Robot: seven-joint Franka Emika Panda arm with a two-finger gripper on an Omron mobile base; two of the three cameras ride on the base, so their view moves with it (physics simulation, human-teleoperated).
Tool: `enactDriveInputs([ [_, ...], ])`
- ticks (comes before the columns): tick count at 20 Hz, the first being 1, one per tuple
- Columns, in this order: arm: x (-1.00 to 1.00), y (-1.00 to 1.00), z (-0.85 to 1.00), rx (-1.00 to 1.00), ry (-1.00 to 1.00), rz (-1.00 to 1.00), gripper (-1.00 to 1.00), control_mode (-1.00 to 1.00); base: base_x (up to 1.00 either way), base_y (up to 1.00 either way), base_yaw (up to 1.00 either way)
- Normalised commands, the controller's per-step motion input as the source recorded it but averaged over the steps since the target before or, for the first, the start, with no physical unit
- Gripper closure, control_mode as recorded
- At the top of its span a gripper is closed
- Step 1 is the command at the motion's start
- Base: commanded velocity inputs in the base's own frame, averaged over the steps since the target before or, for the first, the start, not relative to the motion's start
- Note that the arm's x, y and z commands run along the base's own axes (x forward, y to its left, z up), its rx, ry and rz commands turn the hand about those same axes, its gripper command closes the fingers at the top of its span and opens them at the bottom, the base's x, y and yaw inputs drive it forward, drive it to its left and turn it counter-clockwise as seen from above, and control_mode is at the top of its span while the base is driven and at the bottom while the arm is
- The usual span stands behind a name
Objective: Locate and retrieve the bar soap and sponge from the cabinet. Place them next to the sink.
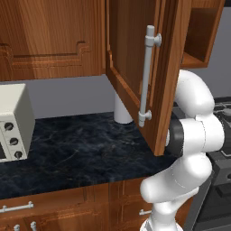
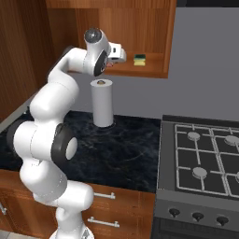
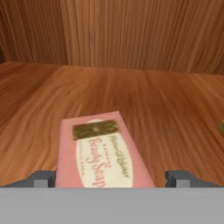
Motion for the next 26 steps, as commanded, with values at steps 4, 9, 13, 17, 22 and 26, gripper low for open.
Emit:
enactDriveInputs([
  [4,0.00,0.00,0.00,0.00,0.00,0.01,1.00,-1.00,0.00,0.00,0.00],
  [9,-0.03,0.01,0.00,0.00,0.00,0.00,1.00,-1.00,0.00,0.00,0.00],
  [13,-0.32,0.00,0.01,0.00,-0.02,-0.06,1.00,-1.00,0.00,0.00,0.00],
  [17,-0.39,0.00,0.06,0.00,-0.05,-0.09,1.00,-1.00,0.00,0.00,0.00],
  [22,-0.59,-0.02,0.04,0.00,-0.05,-0.10,1.00,-1.00,0.00,0.00,0.00],
  [26,-0.97,-0.18,0.00,0.02,-0.02,-0.08,1.00,-1.00,0.00,0.00,0.00],
])
